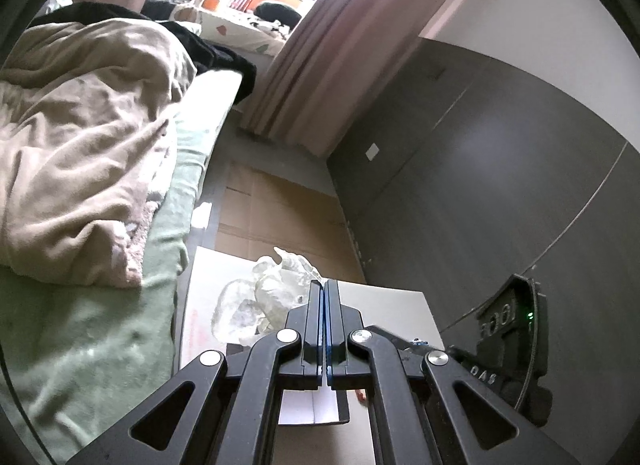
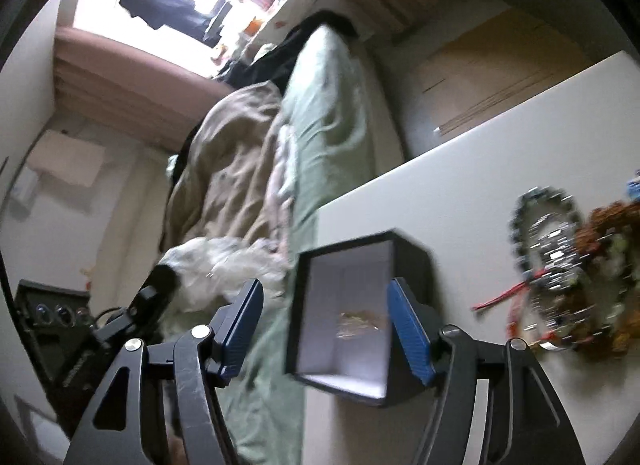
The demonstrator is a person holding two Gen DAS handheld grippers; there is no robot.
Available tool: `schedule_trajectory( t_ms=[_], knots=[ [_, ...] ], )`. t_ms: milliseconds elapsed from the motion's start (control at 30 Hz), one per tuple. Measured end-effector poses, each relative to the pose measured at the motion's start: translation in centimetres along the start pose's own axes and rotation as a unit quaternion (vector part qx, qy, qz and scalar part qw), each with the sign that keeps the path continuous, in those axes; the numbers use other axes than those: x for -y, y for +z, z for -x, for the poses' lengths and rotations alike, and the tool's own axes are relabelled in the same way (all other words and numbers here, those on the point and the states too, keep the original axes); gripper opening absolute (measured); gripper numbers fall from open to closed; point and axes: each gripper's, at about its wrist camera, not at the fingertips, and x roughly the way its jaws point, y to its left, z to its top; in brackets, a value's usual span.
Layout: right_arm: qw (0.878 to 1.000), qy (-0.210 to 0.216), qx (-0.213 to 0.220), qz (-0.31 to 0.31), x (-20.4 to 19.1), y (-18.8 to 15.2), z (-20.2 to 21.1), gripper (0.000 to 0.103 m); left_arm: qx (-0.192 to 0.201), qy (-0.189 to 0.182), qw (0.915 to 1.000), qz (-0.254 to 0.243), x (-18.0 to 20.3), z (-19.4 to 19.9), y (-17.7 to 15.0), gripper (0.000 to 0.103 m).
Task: Organize jewelry
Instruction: 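Release the tissue into the box with the left tool while the right tool drops the pendant in, then move both tools back over the jewelry heap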
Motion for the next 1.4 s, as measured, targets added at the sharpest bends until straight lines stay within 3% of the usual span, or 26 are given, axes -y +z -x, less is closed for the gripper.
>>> schedule_trajectory(
  t_ms=[233,433,467,533,567,600,733,1067,1400],
  knots=[
    [0.996,-0.075,0.043,0.001,2.2,0.8,5.1,0.065,-0.018,0.002,0.9998,-0.009,0.7,-1.2,-0.5,0.000],
    [0.991,-0.113,0.069,-0.020,5.1,1.1,9.5,0.065,-0.049,0.003,0.9987,0.012,0.9,-2.6,-0.9,0.002],
    [0.990,-0.118,0.073,-0.024,5.5,1.2,10.2,0.065,-0.059,0.005,0.9981,0.018,0.8,-3.0,-1.0,0.010],
    [0.989,-0.122,0.079,-0.029,6.0,1.2,11.2,0.065,-0.073,0.022,0.9967,0.027,0.9,-3.6,-1.4,0.048],
    [0.989,-0.122,0.081,-0.033,6.3,1.2,11.6,0.065,-0.072,0.028,0.9966,0.030,0.9,-3.6,-1.5,0.073],
    [0.988,-0.125,0.082,-0.035,6.6,1.2,12.0,0.065,-0.064,0.027,0.9971,0.032,1.1,-3.6,-1.8,0.082],
    [0.987,-0.135,0.082,-0.041,7.6,1.2,13.0,0.065,-0.067,0.007,0.9977,0.011,2.9,-3.9,-2.7,0.082],
    [0.981,-0.163,0.086,-0.054,9.9,0.9,15.5,0.065,-0.095,-0.006,0.9932,-0.067,8.4,-6.4,-6.1,0.081],
    [0.975,-0.178,0.092,-0.093,12.7,0.4,17.4,0.065,-0.138,-0.016,0.9847,-0.105,11.6,-9.6,-9.4,0.055]
  ],
)
